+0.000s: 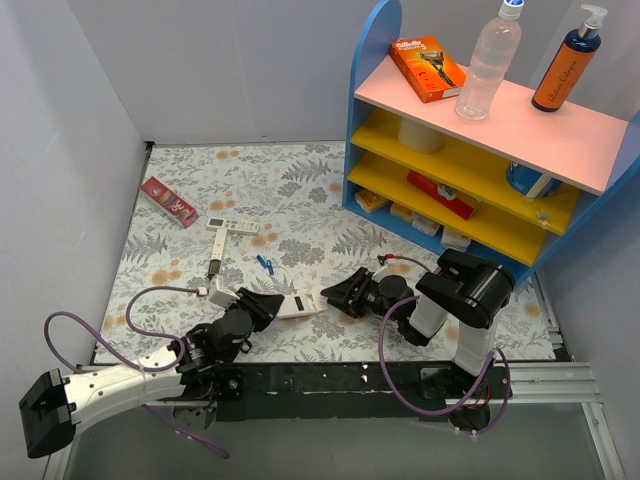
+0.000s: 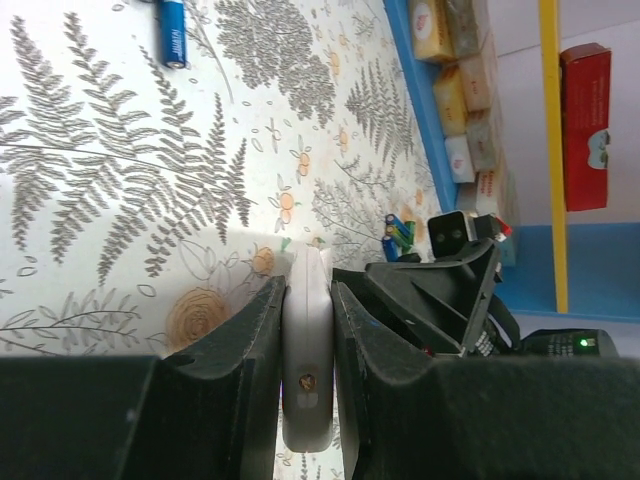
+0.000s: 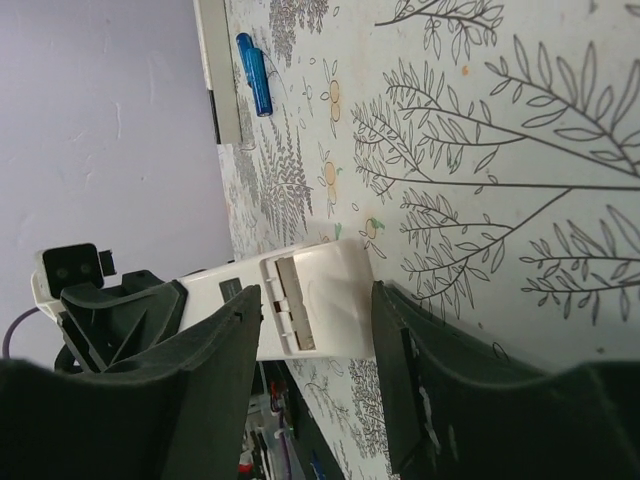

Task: Load the batteries into the remote control
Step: Remove the battery cover from the remote control, then pick up the battery from the center of the board.

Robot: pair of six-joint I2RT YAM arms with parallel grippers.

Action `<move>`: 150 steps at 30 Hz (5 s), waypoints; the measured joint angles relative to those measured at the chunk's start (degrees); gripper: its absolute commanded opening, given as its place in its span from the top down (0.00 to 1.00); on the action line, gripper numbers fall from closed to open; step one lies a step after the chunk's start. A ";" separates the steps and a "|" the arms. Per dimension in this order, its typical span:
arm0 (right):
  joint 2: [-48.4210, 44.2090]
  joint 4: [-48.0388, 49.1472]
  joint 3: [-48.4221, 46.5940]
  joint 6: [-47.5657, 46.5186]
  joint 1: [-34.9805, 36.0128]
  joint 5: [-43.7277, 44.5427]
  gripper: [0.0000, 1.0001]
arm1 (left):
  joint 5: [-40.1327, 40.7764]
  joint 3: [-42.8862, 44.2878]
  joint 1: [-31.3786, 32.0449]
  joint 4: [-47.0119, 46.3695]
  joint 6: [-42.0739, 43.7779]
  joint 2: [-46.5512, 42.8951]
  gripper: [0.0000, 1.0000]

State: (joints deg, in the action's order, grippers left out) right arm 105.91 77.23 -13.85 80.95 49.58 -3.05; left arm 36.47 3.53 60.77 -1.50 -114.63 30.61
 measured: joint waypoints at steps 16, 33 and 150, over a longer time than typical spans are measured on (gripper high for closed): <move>-9.14 -3.58 -2.47 -10.51 -0.09 -1.66 0.45 | 2.43 7.87 0.00 13.99 -0.59 3.08 1.00; -14.67 -37.51 -19.82 -33.44 1.99 -3.67 0.65 | 2.93 26.43 0.00 22.32 5.35 22.27 1.00; -43.85 -55.93 -13.64 -46.45 -4.94 -15.85 0.18 | -16.61 7.98 -0.04 -13.49 23.45 1.66 1.00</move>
State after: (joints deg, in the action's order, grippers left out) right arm 62.06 21.30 -27.49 34.50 44.64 -18.90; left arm 19.86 11.51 60.73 -14.98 -91.18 32.27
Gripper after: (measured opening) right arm 0.608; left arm 0.196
